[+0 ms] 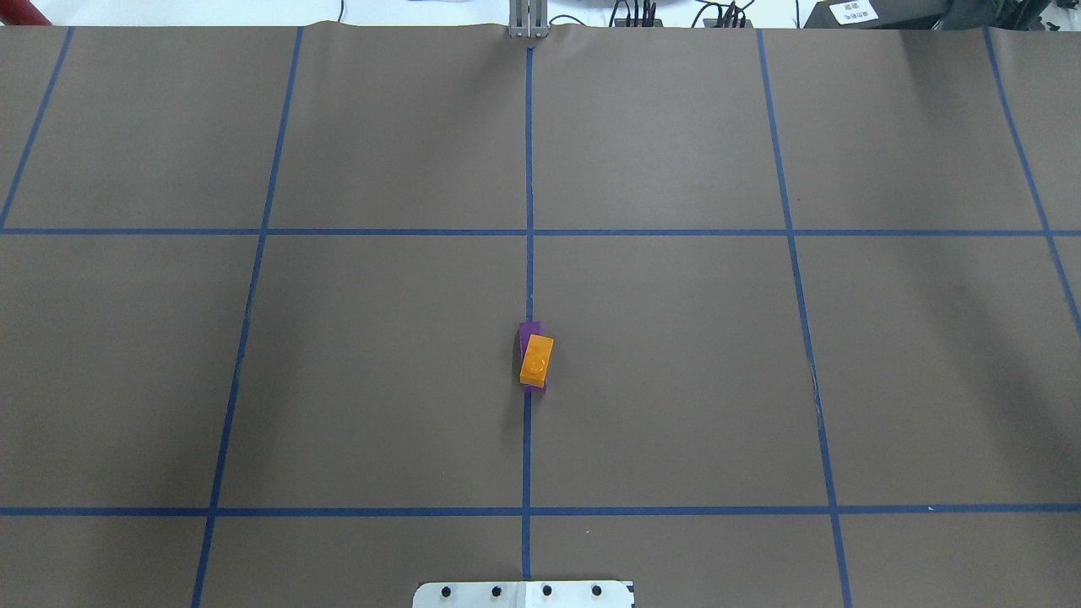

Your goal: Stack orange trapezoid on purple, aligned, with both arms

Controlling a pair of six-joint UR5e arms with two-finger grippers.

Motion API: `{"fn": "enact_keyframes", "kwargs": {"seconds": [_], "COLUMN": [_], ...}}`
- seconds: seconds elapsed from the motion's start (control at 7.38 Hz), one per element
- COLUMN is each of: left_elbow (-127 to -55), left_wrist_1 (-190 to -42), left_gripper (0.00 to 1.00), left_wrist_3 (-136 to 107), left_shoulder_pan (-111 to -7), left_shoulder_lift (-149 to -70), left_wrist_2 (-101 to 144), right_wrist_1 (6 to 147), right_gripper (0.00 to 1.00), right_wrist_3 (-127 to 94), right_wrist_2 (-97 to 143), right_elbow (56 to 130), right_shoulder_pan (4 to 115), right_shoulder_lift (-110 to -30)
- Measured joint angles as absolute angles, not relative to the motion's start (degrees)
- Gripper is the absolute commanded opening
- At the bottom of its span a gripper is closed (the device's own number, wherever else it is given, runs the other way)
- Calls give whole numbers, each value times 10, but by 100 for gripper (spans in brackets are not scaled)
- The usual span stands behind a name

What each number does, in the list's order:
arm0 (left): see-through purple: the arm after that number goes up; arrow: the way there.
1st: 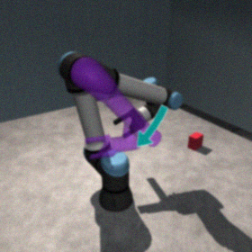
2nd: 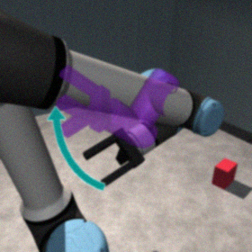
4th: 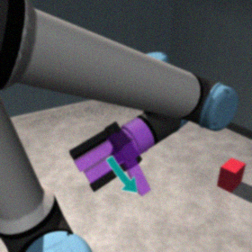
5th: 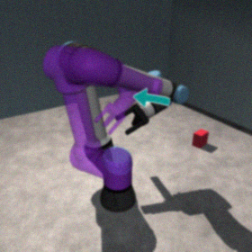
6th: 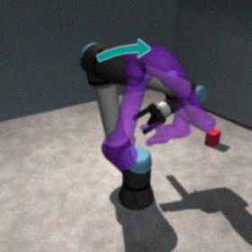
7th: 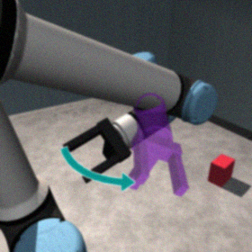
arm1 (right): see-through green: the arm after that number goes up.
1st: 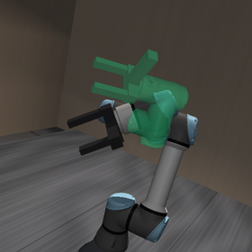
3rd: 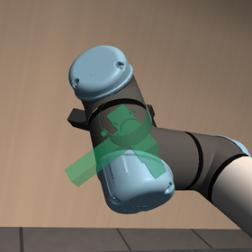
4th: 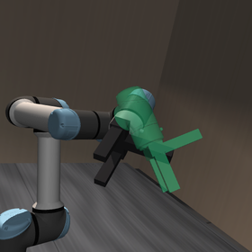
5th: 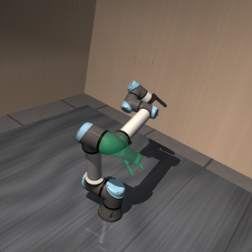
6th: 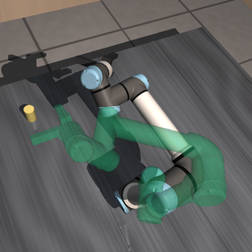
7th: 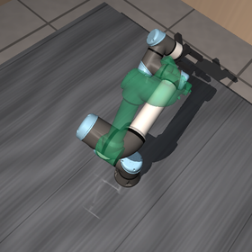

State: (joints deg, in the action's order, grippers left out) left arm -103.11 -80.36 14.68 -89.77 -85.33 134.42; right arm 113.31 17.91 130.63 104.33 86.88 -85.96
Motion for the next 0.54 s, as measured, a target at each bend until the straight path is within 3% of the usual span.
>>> {"fn": "enact_keyframes", "kwargs": {"seconds": [0.54], "left_elbow": [-1013], "left_wrist_1": [-816], "left_gripper": [100], "left_wrist_3": [147], "left_shoulder_pan": [-918], "left_shoulder_lift": [-856], "left_wrist_2": [1349], "right_wrist_1": [1091], "right_gripper": [100], "right_wrist_3": [222], "right_wrist_2": [1313], "right_elbow": [1023], "right_shoulder_pan": [920], "right_shoulder_lift": [-942]}}
